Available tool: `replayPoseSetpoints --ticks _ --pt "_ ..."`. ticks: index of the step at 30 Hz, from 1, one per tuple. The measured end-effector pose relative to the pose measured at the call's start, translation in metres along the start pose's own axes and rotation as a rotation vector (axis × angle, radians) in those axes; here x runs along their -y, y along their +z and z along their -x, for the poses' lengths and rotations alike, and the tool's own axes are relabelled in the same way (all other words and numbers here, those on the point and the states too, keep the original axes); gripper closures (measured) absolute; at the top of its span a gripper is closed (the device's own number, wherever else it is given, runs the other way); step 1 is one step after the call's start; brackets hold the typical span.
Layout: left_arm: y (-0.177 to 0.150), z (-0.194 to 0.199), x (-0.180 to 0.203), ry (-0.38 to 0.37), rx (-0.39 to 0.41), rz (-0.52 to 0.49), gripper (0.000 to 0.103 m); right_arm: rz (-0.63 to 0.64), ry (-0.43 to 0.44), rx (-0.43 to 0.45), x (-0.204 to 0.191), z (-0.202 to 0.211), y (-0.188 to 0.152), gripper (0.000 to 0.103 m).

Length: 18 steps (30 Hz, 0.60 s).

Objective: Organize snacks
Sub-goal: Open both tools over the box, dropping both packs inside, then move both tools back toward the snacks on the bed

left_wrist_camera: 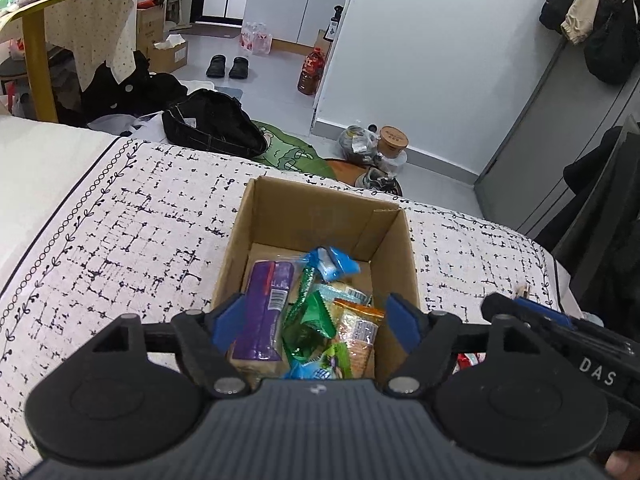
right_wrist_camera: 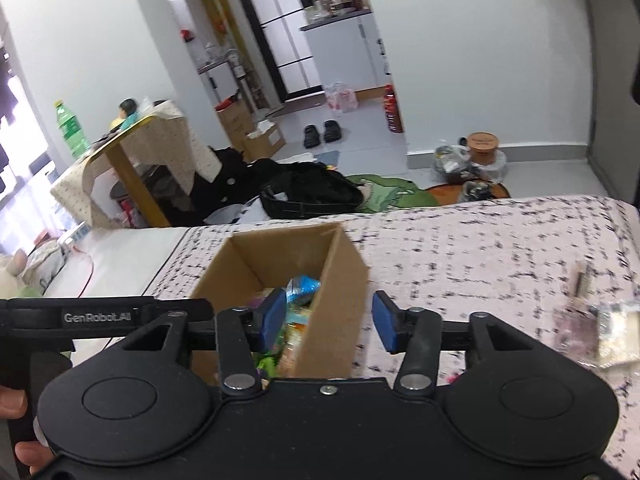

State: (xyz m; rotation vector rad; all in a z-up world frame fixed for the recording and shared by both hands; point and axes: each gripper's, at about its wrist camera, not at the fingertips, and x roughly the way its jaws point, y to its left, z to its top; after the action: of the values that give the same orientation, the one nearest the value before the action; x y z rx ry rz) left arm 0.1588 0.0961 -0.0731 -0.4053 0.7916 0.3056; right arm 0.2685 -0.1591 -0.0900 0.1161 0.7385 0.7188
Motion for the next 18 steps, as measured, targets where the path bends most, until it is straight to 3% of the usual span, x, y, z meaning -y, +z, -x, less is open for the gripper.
replayPoseSetpoints --ticks 8,18 --pt "-0.009 -0.001 0.014 -0.039 -0.027 -0.006 0.021 -0.016 -0.06 0.009 0.019 0.02 -0.011 0.025" --pt "-0.025 -0.003 0.047 -0.107 -0.062 -0.054 0.02 -0.052 -0.141 -0.002 0.051 0.046 -0.028 0.015"
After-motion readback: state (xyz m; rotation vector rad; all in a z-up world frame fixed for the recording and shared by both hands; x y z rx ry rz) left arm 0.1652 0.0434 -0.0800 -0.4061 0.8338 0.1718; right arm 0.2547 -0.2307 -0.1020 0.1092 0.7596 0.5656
